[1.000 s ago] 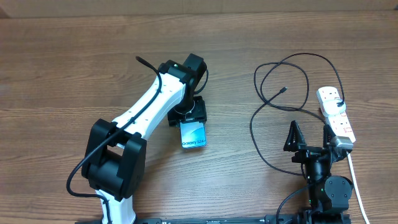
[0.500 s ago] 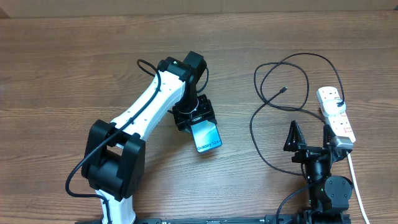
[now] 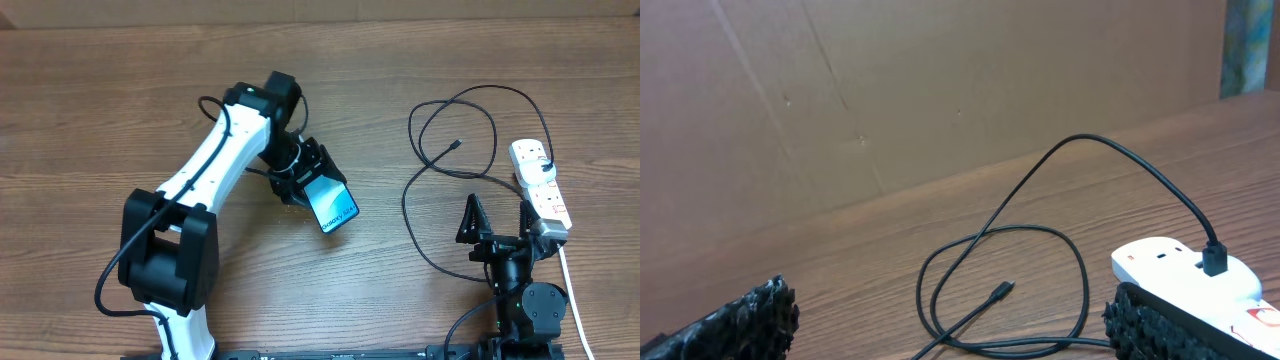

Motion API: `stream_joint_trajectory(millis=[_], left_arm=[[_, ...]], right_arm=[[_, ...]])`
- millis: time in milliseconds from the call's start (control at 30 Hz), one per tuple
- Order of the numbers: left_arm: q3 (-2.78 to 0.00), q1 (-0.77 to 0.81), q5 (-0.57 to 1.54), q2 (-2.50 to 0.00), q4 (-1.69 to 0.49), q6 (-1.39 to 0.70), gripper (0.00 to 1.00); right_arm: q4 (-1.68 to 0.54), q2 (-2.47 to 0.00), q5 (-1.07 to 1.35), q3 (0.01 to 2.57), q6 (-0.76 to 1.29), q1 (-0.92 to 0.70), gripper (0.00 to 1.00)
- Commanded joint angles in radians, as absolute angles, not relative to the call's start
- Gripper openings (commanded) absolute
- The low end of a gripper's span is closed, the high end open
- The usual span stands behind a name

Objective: Plug charger to phone and switch on socket
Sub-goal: 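Lift the phone with the left gripper and tilt it upright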

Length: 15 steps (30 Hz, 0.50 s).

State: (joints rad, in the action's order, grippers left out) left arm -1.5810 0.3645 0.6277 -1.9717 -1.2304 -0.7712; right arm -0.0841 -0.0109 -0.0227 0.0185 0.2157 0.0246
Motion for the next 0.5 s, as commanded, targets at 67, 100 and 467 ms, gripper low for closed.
stream_joint_trajectory(millis=[67,100,467], left_arm=[[-1.608,0.303,0.805,-1.975,-1.226,-0.738,0.62],[-1.608,0.296,0.827,-1.975,-1.226,-0.733,0.62],[-1.608,0.277,0.982,-1.975,-1.234,-0.702,0.62]], right_arm=[[-0.081,-0.003,-0.02,0.008,0.212,0.023,1.0],[-0.081,-0.003,-0.02,0.008,0.212,0.023,1.0],[-0.081,-0.003,-0.02,0.008,0.212,0.023,1.0]])
